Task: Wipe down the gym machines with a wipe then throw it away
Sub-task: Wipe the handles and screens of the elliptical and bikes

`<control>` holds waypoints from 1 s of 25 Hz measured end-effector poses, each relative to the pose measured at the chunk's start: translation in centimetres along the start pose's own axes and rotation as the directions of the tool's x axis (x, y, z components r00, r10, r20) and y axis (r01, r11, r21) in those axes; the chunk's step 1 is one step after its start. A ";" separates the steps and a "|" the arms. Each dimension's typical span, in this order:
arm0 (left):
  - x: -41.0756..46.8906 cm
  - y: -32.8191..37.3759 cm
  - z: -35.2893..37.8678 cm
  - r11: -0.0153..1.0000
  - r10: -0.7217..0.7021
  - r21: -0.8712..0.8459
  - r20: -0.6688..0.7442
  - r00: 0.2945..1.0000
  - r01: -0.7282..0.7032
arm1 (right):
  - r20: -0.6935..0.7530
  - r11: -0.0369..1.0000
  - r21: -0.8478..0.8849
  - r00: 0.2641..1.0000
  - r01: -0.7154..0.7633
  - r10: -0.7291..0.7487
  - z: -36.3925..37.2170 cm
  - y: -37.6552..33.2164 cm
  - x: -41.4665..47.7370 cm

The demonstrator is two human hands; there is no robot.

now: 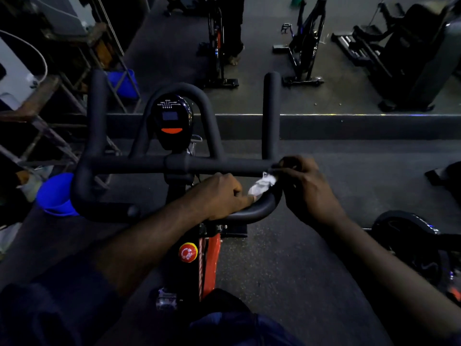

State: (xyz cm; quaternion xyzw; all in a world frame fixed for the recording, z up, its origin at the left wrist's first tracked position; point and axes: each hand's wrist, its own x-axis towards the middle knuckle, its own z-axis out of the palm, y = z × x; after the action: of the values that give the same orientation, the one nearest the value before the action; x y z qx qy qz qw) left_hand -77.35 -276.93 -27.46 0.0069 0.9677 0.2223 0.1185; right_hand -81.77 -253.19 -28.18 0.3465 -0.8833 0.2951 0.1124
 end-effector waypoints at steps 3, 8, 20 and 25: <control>-0.5 0.2 0.1 1.000 -0.007 -0.021 -0.066 0.998 0.006 | -0.031 0.998 0.010 0.998 -0.059 0.059 0.1 0.3 3.6; -0.7 0.4 -0.3 0.999 0.030 0.022 -0.078 0.996 -0.029 | 0.219 0.954 0.003 0.931 0.299 -0.292 1.7 -1.3 3.7; -1.0 0.6 -0.2 0.992 0.060 0.117 -0.155 0.986 -0.042 | 0.288 0.750 0.155 0.697 0.643 -0.657 2.8 -0.7 11.6; -1.4 0.3 0.1 0.987 0.124 0.121 -0.128 0.984 -0.109 | 0.320 0.694 0.188 0.624 0.695 -0.713 6.4 -6.0 14.9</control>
State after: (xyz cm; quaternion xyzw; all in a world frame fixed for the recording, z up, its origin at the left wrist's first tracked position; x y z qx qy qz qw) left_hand -75.93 -276.67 -27.12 0.0554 0.9825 0.1736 0.0389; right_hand -88.65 -268.65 -24.63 0.7153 -0.6746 0.1773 0.0427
